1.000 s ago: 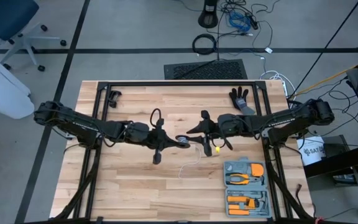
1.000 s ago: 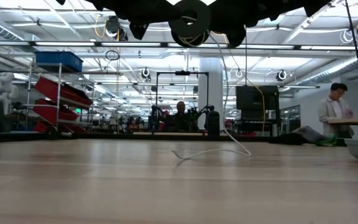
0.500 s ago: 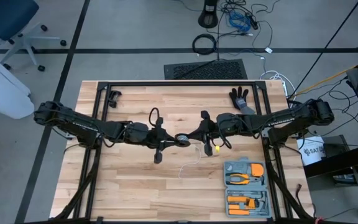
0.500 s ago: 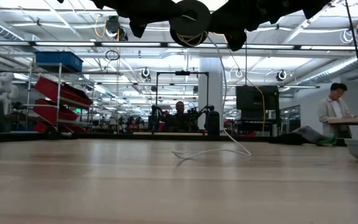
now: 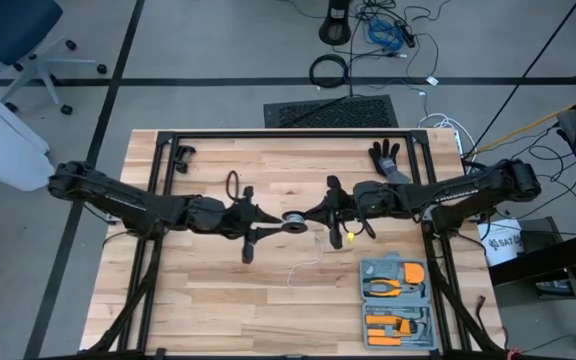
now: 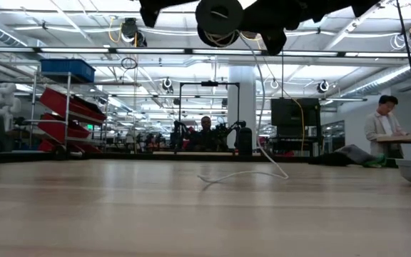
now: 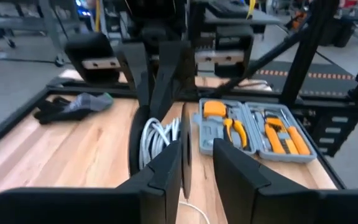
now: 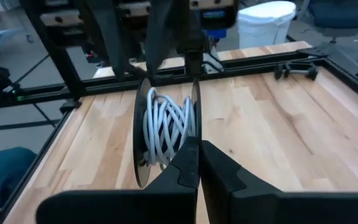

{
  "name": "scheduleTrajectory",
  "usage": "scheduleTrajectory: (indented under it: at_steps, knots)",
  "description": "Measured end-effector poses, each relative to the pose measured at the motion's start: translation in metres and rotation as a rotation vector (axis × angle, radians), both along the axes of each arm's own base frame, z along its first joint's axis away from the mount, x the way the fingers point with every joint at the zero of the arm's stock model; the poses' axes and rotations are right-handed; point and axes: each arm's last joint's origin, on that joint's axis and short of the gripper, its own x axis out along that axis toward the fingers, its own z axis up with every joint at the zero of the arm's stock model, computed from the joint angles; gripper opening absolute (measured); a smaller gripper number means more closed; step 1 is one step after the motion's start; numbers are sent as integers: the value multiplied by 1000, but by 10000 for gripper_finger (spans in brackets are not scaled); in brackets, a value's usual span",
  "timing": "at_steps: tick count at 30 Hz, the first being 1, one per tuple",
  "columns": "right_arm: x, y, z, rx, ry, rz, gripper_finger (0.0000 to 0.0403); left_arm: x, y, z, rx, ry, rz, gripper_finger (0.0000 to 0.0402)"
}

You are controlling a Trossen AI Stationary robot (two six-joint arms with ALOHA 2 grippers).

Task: Coil cords
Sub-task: Uncoil the white cable wire from the spool

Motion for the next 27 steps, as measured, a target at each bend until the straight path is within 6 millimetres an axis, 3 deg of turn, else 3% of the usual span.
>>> scheduleTrajectory:
  at_steps: [7, 11, 16, 20, 27]
  knots:
    - [-6, 1, 8, 9, -30, 2, 0, -22, -15, 18, 10, -57, 50, 98]
    - [-7, 1, 10, 2, -41, -25, 0, -25, -24, 16, -59, -50, 87, 98]
    - [-10, 0, 17, 0, -80, -50, 0, -8, -49, -18, -143, -30, 129, 99]
    - [-14, 1, 23, 2, -108, -43, 0, 12, -68, -40, -138, -112, 165, 99]
    - [-24, 9, 35, -12, -159, 0, 0, 44, -67, -78, -47, -217, 293, 102]
